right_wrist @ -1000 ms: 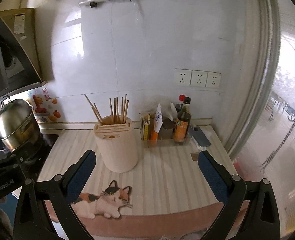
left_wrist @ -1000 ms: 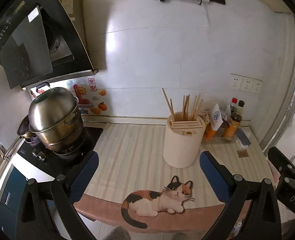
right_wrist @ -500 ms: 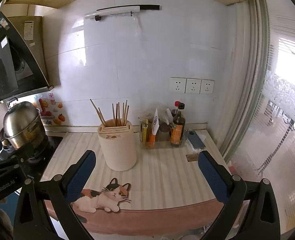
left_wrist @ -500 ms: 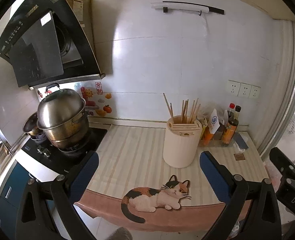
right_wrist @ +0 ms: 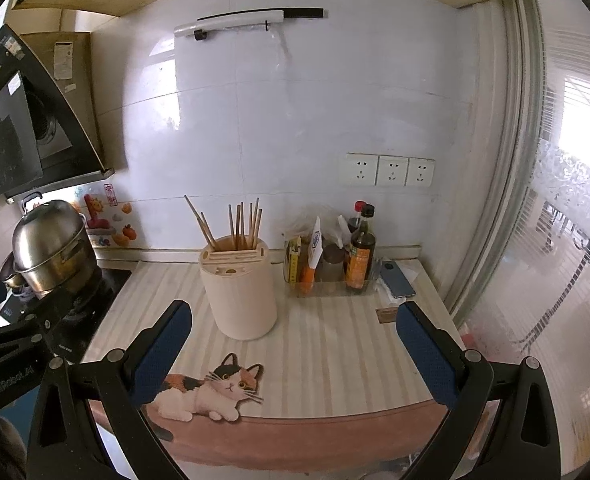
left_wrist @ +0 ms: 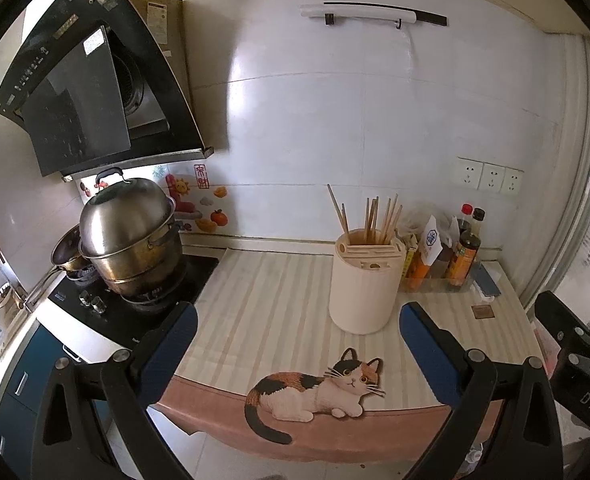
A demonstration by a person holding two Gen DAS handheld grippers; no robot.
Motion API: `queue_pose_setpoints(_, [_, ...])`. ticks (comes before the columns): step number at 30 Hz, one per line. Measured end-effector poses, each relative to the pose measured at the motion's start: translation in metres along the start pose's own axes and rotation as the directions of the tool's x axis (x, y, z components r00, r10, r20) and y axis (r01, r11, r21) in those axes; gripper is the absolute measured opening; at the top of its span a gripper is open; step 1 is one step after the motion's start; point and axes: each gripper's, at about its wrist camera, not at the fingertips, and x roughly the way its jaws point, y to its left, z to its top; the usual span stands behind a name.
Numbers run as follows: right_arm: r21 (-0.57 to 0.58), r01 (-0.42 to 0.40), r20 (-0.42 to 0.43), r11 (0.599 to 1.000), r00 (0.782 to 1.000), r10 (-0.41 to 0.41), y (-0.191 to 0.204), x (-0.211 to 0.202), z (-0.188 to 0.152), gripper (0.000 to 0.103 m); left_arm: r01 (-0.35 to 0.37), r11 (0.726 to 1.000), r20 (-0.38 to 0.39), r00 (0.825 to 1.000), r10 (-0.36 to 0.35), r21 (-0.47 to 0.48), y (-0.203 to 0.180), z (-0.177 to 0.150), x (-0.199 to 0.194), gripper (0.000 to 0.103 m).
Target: Organize utensils
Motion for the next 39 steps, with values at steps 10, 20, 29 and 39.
queue_pose_setpoints(10, [-0.008, -0.014, -0.013, 1.0, 1.0, 0.014, 0.009, 0.009, 0.002, 0.103, -0.013, 1.0, 0.007, 1.0, 0.013, 0.005, -0.002, 0.001, 0.0, 0.103])
queue_pose_setpoints(20, [-0.008, -0.013, -0.01, 1.0, 1.0, 0.013, 0.013, 0.013, 0.003, 0.103, -0.019, 1.0, 0.003, 1.0, 0.019, -0.002, -0.001, 0.003, 0.004, 0.103])
queue_pose_setpoints(29, [-0.008, 0.001, -0.007, 1.0, 1.0, -0.001, 0.014, 0.015, 0.004, 0.103, -0.017, 1.0, 0.003, 1.0, 0.017, -0.001, -0.001, 0.004, 0.004, 0.103])
queue_pose_setpoints(39, [-0.006, 0.008, 0.001, 1.0, 1.0, -0.008, 0.012, 0.013, 0.004, 0.103, -0.011, 1.0, 0.002, 1.0, 0.011, -0.002, -0.002, 0.006, 0.006, 0.103])
